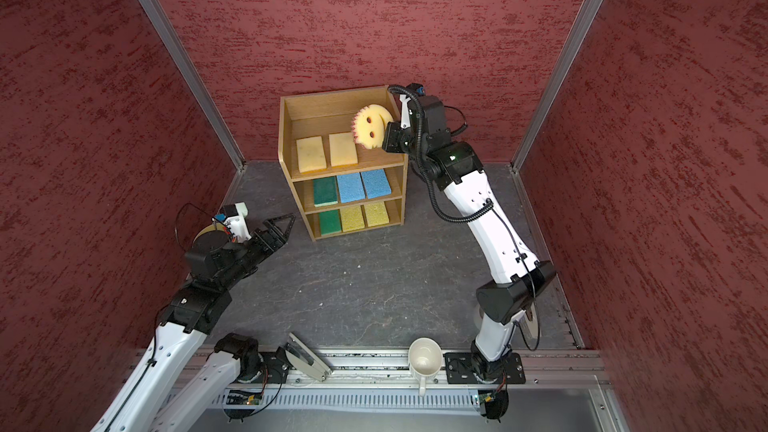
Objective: Place and organize the cleaning sponges onto the shelf
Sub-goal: 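Lift the smiley-face sponge up to the shelf top with the right gripper, then lower the smiley-face sponge beside the yellow sponges and open the right gripper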
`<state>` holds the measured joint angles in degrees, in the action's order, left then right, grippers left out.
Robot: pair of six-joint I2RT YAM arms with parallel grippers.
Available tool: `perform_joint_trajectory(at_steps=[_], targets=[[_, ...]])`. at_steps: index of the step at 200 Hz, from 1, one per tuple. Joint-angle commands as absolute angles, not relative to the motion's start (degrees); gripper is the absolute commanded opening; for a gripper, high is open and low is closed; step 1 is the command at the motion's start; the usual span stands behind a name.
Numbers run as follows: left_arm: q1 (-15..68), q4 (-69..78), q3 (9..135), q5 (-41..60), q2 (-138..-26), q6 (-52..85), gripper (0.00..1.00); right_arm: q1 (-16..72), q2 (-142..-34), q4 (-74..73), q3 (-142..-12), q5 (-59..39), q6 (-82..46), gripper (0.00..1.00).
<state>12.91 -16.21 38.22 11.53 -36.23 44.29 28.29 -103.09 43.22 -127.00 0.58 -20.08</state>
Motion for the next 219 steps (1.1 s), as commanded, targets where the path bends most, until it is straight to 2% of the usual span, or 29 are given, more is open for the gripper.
perform_joint_trajectory(at_steps=[1, 56, 136, 171, 219], targets=[[12.3, -14.7, 37.8, 12.6, -36.7, 43.6, 0.91, 28.5, -106.3, 46.5, -132.7, 3.9, -18.6, 0.0], [11.9, -14.1, 38.3, 13.4, -38.4, 43.9, 0.91, 28.5, -115.4, 52.3, -144.7, 7.4, -18.7, 0.0], [11.7, -11.5, 38.5, 15.5, -41.3, 46.0, 0.9, 28.5, -116.6, 56.9, -144.5, 8.7, -17.8, 0.0], [11.7, -11.6, 38.5, 15.6, -40.9, 46.2, 0.9, 28.5, -116.8, 57.2, -143.7, 9.1, -17.9, 0.14], [11.8, -12.7, 38.6, 14.7, -39.4, 45.7, 0.9, 28.5, -116.5, 57.2, -143.2, 10.0, -18.4, 0.2]])
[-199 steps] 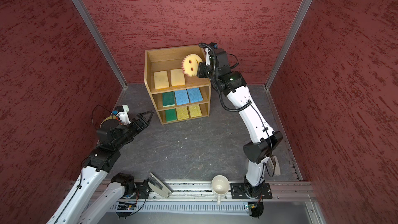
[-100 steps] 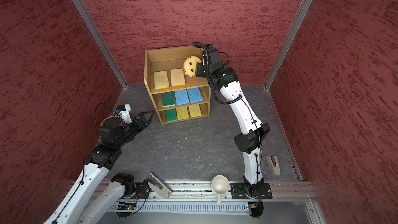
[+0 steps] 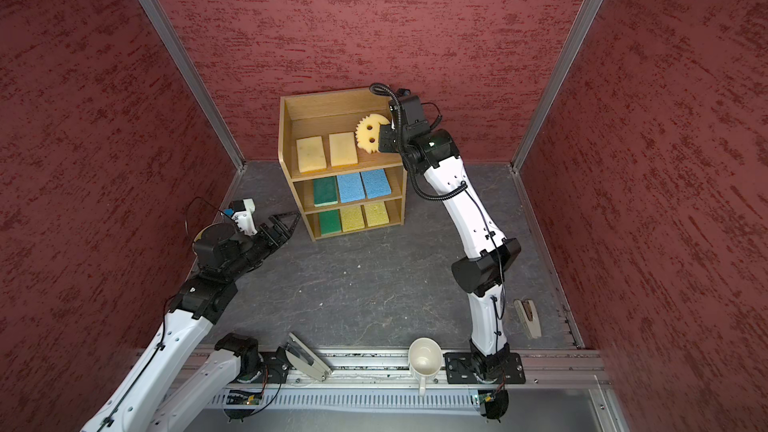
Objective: Place and organize the cleaning sponges onto the shelf
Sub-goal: 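Lower the smiley-face sponge beside the yellow sponges and open the right gripper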
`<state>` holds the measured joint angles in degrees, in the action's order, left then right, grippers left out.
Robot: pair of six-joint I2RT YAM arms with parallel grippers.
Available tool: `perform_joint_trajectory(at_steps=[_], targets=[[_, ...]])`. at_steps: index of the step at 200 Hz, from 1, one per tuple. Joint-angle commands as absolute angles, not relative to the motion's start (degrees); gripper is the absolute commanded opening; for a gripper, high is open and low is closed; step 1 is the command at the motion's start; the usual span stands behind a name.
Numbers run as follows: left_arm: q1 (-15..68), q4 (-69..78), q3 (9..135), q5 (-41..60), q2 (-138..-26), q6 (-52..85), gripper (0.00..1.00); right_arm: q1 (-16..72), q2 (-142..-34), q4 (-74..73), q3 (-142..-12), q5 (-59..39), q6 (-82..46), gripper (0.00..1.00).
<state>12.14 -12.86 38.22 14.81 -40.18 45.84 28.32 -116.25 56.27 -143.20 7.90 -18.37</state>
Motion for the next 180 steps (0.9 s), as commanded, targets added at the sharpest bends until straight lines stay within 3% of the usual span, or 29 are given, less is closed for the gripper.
perform_joint_trajectory(at_steps=[1, 41, 124, 180], targets=[[11.7, -12.7, 38.5, 14.7, -39.4, 45.8, 0.9, 28.5, -116.5, 57.2, -143.2, 10.0, -18.5, 0.2], [11.6, -12.7, 38.4, 14.8, -39.5, 45.8, 0.9, 28.6, -115.0, 57.5, -142.8, 9.3, -18.4, 0.39], [11.6, -12.1, 38.1, 15.0, -40.3, 46.1, 0.9, 29.8, -108.2, 52.1, -135.4, 9.1, -18.0, 0.36], [11.6, -12.6, 38.3, 15.2, -40.0, 46.1, 0.89, 33.2, -113.3, 47.5, -141.0, 12.7, -11.5, 0.33]])
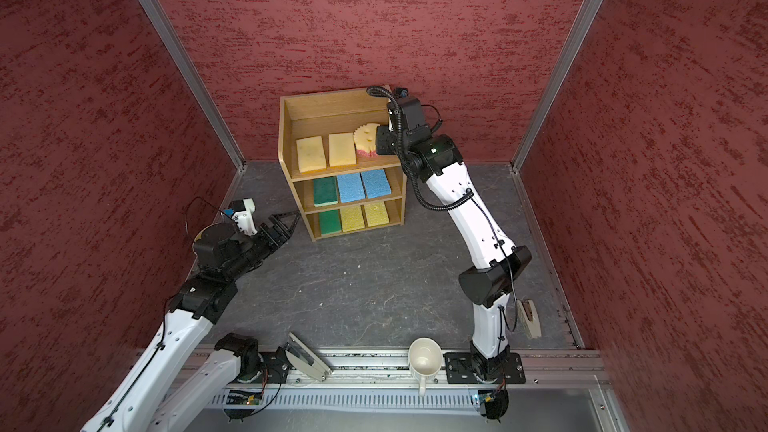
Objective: Place and organize the cleaning sponges onto the shelf
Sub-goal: 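Lower the smiley-face sponge beside the yellow sponges and open the right gripper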
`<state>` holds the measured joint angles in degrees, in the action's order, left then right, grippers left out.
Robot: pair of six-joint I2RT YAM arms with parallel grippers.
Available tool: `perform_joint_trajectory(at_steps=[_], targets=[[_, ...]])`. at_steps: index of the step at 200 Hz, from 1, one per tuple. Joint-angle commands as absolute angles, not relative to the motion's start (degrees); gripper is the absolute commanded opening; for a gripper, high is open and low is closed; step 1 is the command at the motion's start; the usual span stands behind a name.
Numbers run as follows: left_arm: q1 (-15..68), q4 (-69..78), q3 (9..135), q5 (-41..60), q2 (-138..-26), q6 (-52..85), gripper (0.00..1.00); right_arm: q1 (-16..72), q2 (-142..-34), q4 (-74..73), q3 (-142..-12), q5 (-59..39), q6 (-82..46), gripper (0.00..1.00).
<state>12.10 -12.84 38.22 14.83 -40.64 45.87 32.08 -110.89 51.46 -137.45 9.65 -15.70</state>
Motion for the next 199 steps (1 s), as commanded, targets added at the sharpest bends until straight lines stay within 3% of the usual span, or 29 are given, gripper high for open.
perform_joint_trajectory(at_steps=[1, 73, 144, 199], targets=[[11.6, -12.6, 38.4, 15.2, -39.9, 46.1, 0.89, 33.2, -113.4, 47.4, -141.0, 12.7, -11.3, 0.33], [11.5, -15.1, 38.3, 13.5, -37.9, 45.2, 0.89, 33.8, -118.7, 42.4, -141.6, 13.4, -6.3, 0.34], [11.4, -14.6, 38.5, 13.7, -39.0, 45.5, 0.89, 33.8, -120.1, 49.2, -143.6, 19.5, -8.0, 0.34], [11.4, -15.1, 38.6, 13.8, -38.6, 45.8, 0.89, 33.8, -118.7, 52.1, -143.6, 16.6, -9.8, 0.32]])
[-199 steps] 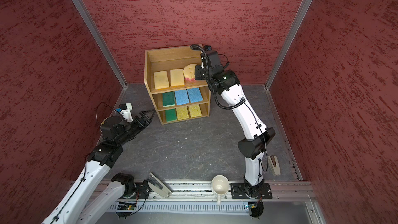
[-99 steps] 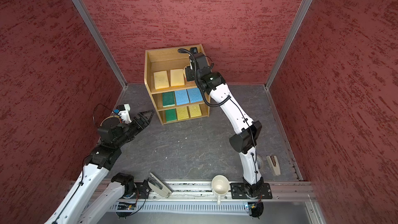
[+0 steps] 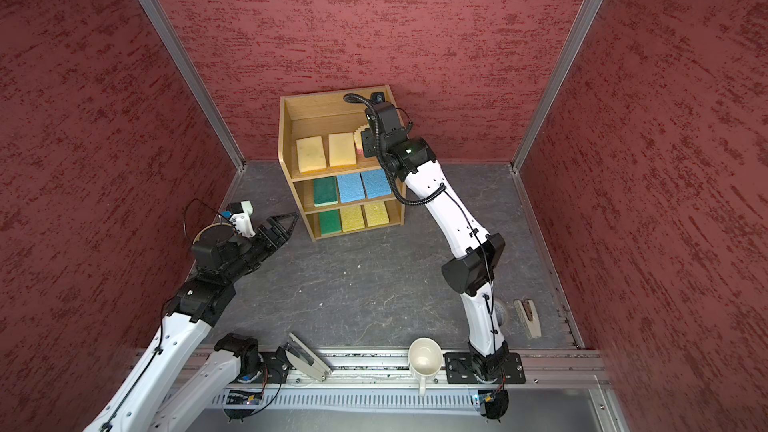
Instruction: Place and organize the cleaning sponges onto the shelf
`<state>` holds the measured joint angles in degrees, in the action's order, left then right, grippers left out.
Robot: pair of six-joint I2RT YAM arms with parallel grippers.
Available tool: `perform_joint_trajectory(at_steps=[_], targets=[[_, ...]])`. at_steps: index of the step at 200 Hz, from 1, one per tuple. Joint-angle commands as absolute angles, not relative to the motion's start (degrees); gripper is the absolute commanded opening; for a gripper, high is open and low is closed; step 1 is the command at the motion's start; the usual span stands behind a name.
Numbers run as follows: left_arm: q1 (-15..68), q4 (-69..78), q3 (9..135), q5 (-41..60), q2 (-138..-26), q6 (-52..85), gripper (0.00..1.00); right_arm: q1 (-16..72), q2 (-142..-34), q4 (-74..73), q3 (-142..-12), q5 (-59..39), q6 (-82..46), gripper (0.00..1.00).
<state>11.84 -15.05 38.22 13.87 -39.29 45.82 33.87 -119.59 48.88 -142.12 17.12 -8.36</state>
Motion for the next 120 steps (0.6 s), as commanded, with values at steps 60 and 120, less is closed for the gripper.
perform_joint_trajectory(at_steps=[60, 120], targets=[[11.4, -16.3, 39.4, 13.3, -38.1, 45.3, 0.89, 33.8, -115.9, 56.4, -143.6, 16.5, -11.2, 0.3], [11.4, -16.5, 39.3, 13.5, -37.7, 45.7, 0.89, 33.8, -115.5, 56.7, -143.6, 16.8, -11.4, 0.3]])
